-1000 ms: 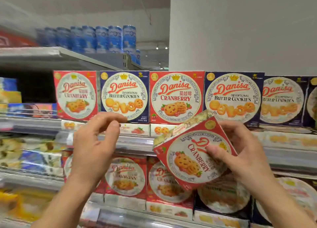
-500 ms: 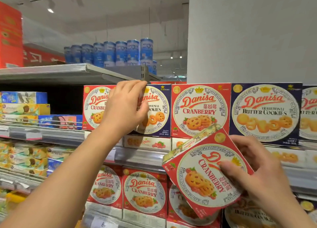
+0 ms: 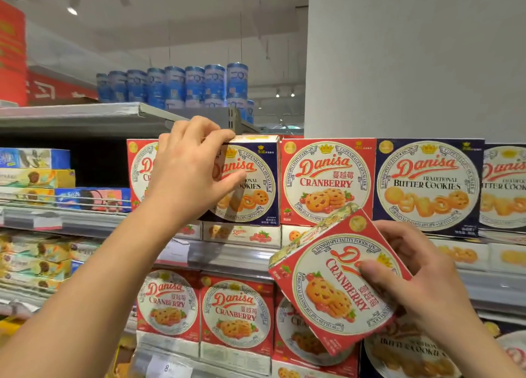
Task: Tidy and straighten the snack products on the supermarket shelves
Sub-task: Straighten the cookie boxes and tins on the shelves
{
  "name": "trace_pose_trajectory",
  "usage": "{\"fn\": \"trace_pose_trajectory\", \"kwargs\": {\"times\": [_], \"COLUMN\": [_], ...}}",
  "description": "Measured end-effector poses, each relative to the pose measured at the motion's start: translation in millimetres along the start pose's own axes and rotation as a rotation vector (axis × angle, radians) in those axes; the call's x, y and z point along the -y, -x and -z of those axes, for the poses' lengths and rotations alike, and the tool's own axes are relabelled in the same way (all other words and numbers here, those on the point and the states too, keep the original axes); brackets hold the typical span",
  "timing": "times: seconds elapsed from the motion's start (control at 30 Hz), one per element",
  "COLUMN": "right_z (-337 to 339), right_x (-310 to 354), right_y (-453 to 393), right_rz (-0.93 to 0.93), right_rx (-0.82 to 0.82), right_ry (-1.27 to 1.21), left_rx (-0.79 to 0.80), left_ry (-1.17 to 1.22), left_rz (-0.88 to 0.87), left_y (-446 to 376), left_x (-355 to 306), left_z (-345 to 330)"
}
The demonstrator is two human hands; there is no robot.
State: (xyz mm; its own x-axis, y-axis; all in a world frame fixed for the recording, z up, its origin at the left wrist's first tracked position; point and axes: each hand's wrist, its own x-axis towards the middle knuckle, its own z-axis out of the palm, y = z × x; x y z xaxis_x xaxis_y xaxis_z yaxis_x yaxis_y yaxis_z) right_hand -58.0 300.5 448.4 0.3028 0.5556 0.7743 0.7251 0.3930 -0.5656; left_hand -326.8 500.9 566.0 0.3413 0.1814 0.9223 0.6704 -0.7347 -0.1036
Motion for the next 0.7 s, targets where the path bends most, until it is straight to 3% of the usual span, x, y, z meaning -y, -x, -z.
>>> {"fn": "trace_pose_trajectory", "kwargs": {"times": [0.47,0.7], "right_z": [-1,-7], "right_x": [12,31], "right_y": [3,11], "right_rz": [-0.015,0.066], "right_rx": [0.026,0.017], "right_ry": [0.071,0.2], "left_rx": [0.13,0.513], "left_ry": [0.092,0.265], "left_rz": [-0.053,-0.091], "left_y": [52,107], "left_x": [16,41], "left_z": [52,37]}}
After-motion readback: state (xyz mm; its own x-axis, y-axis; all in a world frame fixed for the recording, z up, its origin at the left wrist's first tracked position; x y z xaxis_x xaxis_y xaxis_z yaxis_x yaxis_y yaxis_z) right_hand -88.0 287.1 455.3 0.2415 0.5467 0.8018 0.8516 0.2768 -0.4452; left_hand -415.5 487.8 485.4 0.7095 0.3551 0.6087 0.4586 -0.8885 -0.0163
